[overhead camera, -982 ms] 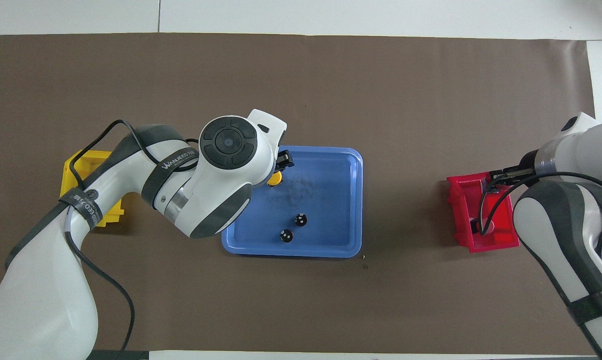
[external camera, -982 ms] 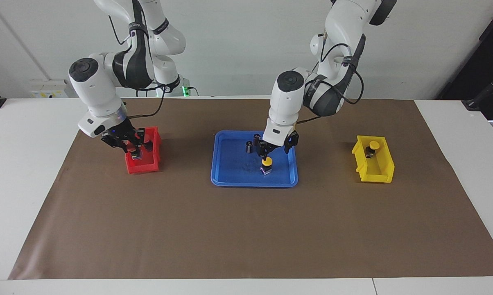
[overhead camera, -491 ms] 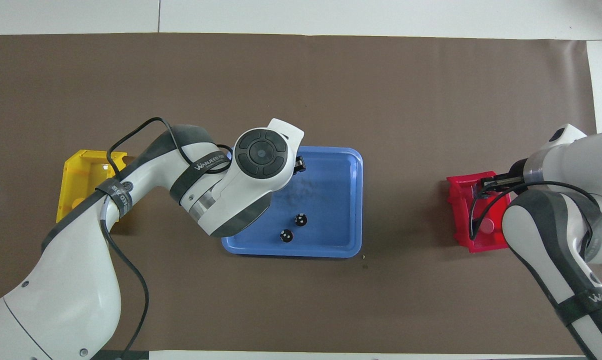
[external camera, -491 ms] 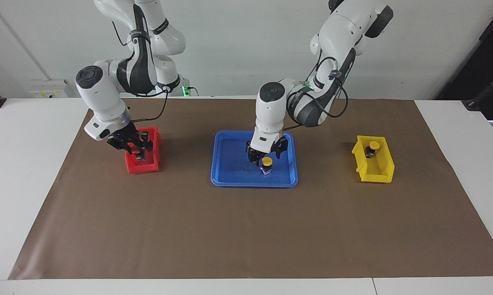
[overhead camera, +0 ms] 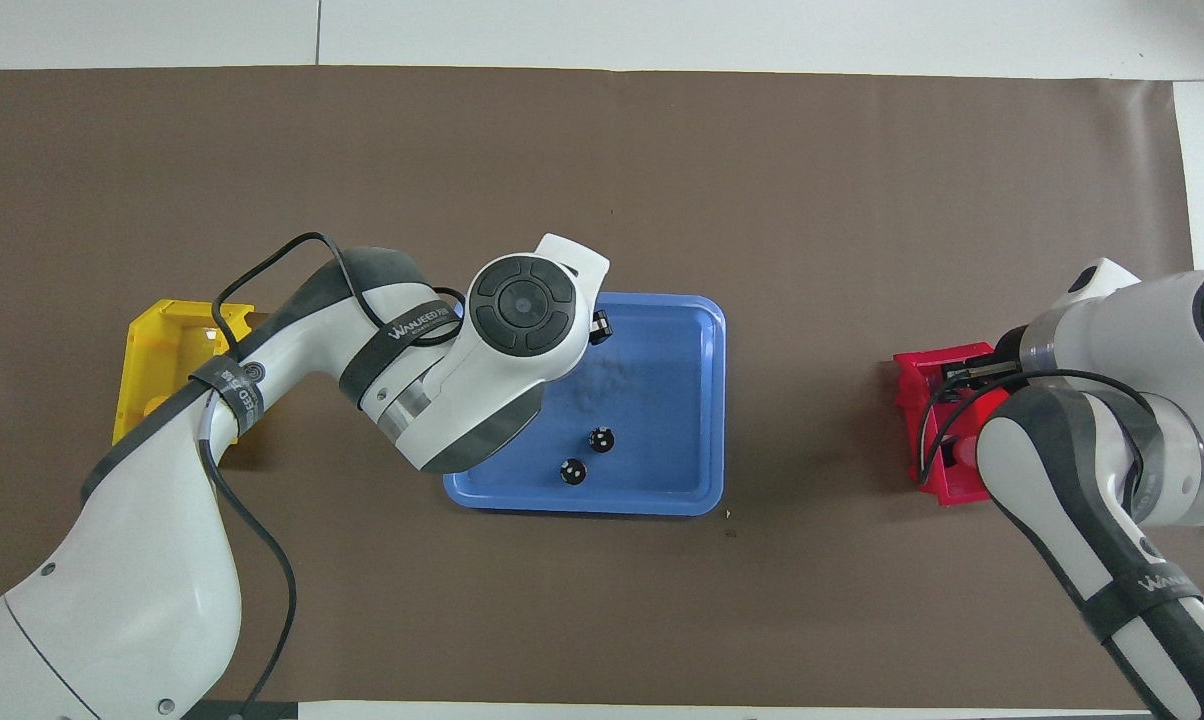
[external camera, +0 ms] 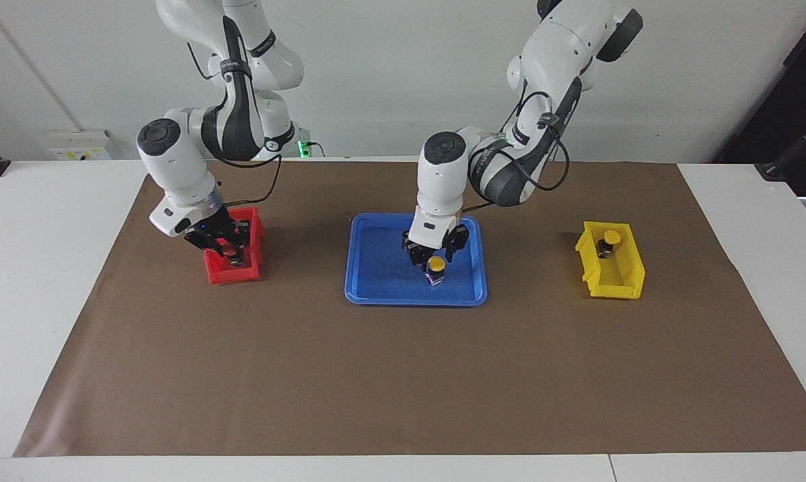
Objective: Sort red and yellow buttons by color
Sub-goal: 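Release the red button into the red bin while the left gripper carries yellow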
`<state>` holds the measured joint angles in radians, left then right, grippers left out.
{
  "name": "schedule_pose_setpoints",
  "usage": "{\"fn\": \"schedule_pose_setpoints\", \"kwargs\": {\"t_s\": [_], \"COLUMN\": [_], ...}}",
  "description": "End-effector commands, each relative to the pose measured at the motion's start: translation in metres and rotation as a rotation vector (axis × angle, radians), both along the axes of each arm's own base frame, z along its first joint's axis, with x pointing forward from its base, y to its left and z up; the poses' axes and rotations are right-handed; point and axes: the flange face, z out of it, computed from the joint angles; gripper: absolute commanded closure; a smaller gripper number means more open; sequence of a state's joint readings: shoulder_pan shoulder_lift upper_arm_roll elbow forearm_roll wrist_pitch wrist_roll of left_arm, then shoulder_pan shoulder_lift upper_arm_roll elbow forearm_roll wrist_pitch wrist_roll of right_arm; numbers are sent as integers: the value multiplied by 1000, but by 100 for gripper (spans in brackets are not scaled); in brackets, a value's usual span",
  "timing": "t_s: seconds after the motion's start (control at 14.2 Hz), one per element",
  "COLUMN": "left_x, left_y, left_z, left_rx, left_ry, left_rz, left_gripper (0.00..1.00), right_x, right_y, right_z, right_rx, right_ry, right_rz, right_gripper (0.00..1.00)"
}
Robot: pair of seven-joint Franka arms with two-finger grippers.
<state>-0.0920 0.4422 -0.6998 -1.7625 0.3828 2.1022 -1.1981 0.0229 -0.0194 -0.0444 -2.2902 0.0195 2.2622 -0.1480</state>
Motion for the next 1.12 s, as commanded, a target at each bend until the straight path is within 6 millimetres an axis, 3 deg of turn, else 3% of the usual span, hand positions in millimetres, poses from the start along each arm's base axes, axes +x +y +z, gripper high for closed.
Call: {"fn": "schedule_pose_setpoints", "kwargs": {"t_s": [0.0, 0.14, 0.21, 0.42, 0.49, 0.7, 0.84, 1.05], "left_x": [4, 4, 5, 6, 7, 12, 22, 37], "left_y": [1, 1, 1, 1, 1, 6, 25, 78], "left_z": [-2, -2, -1, -2, 0, 20, 40, 70], "left_rx": [5, 2, -2, -9, -13, 11, 58, 112], "left_ry": [-7, -9, -11, -12, -13, 6, 26, 58], "left_rz": [13, 11, 13, 13, 18, 43, 56, -13], "left_gripper": [35, 42, 50, 92, 98, 98, 98, 98], "right_x": [-7, -10, -10, -11, -11, -8, 5, 20], "right_y": [-1, -2, -1, -2, -2, -5, -6, -2], "right_z": [-8, -12, -12, -12, -11, -7, 13, 55], "right_rx": [12, 12, 12, 11, 12, 11, 13, 15], "right_ry": [-20, -17, -16, -14, -8, 4, 22, 43], "right_rz": [16, 13, 14, 15, 19, 41, 42, 48], "right_gripper": [84, 84, 78, 42, 40, 40, 40, 40]}}
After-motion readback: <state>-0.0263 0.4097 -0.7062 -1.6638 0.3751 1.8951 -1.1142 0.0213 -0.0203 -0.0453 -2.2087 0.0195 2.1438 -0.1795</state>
